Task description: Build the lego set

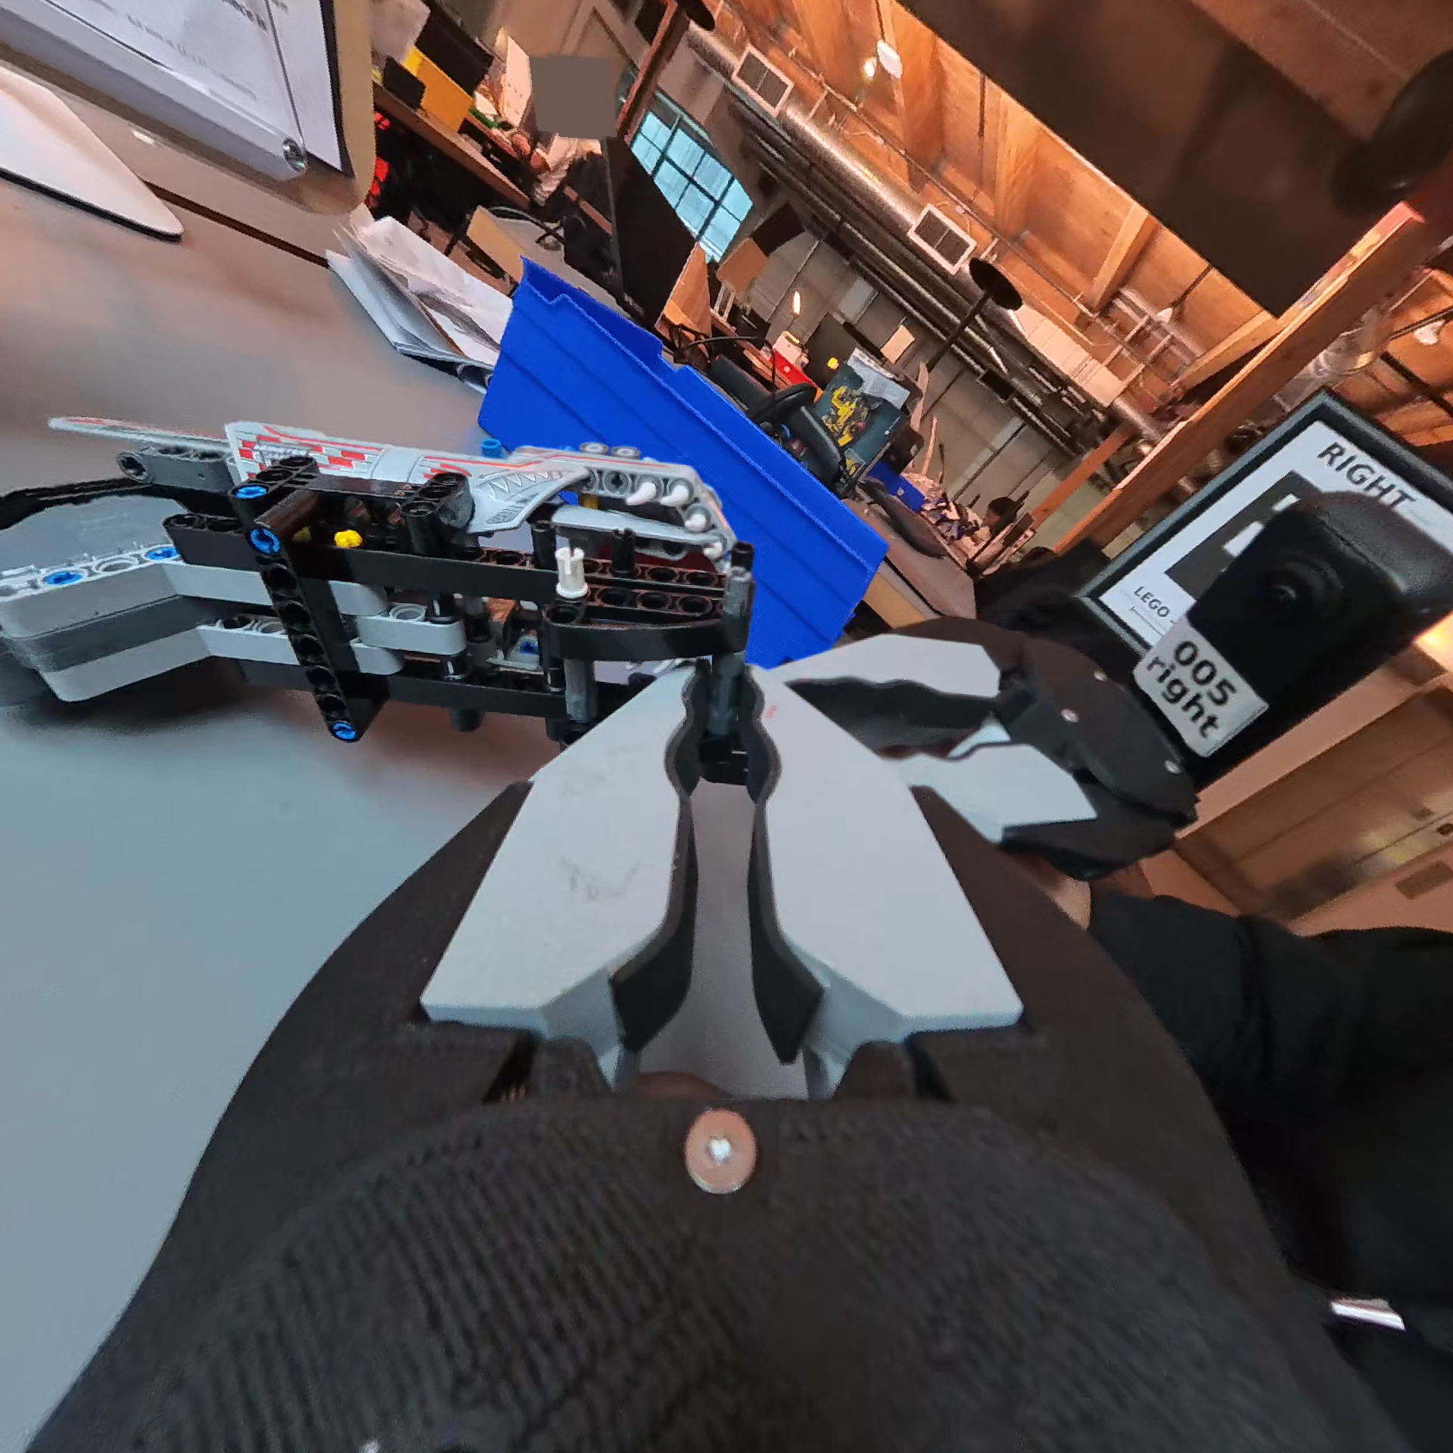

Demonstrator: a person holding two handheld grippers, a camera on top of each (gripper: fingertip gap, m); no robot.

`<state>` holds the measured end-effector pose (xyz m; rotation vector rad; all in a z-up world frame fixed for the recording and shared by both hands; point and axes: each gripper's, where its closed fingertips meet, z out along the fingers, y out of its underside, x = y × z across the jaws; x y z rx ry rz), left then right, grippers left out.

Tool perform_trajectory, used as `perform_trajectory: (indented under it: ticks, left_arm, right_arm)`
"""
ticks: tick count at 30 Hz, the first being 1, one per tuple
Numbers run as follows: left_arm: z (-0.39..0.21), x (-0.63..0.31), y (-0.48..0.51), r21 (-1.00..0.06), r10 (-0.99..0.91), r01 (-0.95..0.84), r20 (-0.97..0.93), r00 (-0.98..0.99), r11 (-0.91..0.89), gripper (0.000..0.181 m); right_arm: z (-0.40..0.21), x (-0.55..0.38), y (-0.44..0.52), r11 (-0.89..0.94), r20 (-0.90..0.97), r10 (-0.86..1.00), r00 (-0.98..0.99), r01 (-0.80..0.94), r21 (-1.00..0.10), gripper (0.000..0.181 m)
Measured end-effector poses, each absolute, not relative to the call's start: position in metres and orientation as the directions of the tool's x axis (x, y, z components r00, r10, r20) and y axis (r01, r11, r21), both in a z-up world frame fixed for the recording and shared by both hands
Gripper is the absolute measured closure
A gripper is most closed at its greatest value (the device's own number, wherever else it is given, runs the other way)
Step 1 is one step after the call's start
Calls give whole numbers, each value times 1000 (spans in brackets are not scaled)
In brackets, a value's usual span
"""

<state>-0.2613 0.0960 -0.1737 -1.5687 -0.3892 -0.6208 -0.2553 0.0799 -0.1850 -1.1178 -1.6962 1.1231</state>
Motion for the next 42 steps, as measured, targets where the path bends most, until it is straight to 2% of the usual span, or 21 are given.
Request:
perform_trajectory:
  ticks: [3,5,15,21,30,34,36,38,40,42]
  left_arm:
    - [-174,-259,98,-800,-123,592,600,790,-102,177]
    - [-174,-257,100,-798,-121,594,603,789,-106,177]
    - [-175,-258,103,-799,-85,596,601,794,-80,177]
    - [-180,-255,105,-893,4,429,432,902,-135,178]
    - [-183,-245,106,-931,27,321,321,947,-175,177]
    - [-184,-243,106,-933,32,307,307,951,-187,178]
    - [-169,-261,98,-957,93,282,276,957,-66,177]
    - [-168,-282,88,-936,106,350,343,933,-47,177]
    - [-173,-288,83,-882,18,468,468,884,-58,177]
    - [-170,-295,80,-829,-29,559,560,828,-26,177]
  right_arm:
    - [-193,-256,78,207,124,948,-293,270,-940,152]
    - [-197,-258,81,194,113,952,-283,280,-940,165]
    - [-198,-263,86,285,221,947,-234,289,-914,166]
    - [-205,-258,90,362,281,924,-260,354,-862,167]
    - [-215,-244,90,388,243,912,-331,504,-771,167]
    - [-225,-238,92,396,202,906,-372,580,-712,168]
    - [-257,-223,110,432,205,900,-384,724,-537,168]
    - [-259,-215,102,382,88,905,-416,704,-599,168]
    - [-242,-215,110,328,94,922,-376,628,-706,168]
    - [-240,-210,118,300,77,930,-361,618,-727,168]
